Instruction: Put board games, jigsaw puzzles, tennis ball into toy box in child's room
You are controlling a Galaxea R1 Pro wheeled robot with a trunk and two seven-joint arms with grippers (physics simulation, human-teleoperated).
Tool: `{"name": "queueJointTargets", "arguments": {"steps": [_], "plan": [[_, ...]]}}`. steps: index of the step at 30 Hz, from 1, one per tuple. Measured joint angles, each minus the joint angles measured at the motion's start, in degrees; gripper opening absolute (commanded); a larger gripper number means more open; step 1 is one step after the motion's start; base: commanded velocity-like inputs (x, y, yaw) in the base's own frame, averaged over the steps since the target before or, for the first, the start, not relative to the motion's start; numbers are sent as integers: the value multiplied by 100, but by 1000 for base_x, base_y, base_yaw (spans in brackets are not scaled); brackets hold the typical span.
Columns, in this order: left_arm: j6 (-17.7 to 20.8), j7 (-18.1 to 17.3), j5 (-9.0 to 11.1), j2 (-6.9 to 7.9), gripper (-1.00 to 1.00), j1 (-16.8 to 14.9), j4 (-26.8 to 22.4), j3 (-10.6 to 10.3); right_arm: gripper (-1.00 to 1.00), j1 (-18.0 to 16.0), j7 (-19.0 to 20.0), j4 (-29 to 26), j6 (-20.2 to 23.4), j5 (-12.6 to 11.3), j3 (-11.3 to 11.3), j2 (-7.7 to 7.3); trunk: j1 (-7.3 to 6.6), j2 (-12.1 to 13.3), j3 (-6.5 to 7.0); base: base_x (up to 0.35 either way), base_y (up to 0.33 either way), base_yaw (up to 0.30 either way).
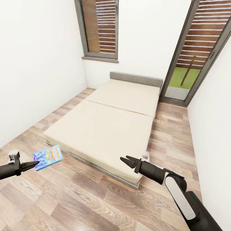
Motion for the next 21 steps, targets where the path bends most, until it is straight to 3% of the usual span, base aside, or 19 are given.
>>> {"name": "queueJointTargets", "arguments": {"steps": [7, 18, 21], "plan": [[-2, 0, 5, 0, -100, -1, 0, 3, 100, 0, -4, 5, 3, 23, 3, 41, -154, 281, 184, 0, 0, 165], [-2, 0, 6, 0, -100, 0, -1, 2, 100, 0, -4, -5, 2, 258, 3, 50, -396, 722, 473, 0, 0, 164], [-1, 0, 2, 0, -100, 5, -1, -2, 100, 0, -5, -7, 2, 265, 3, 53, -396, 724, 499, 0, 0, 164]]}}
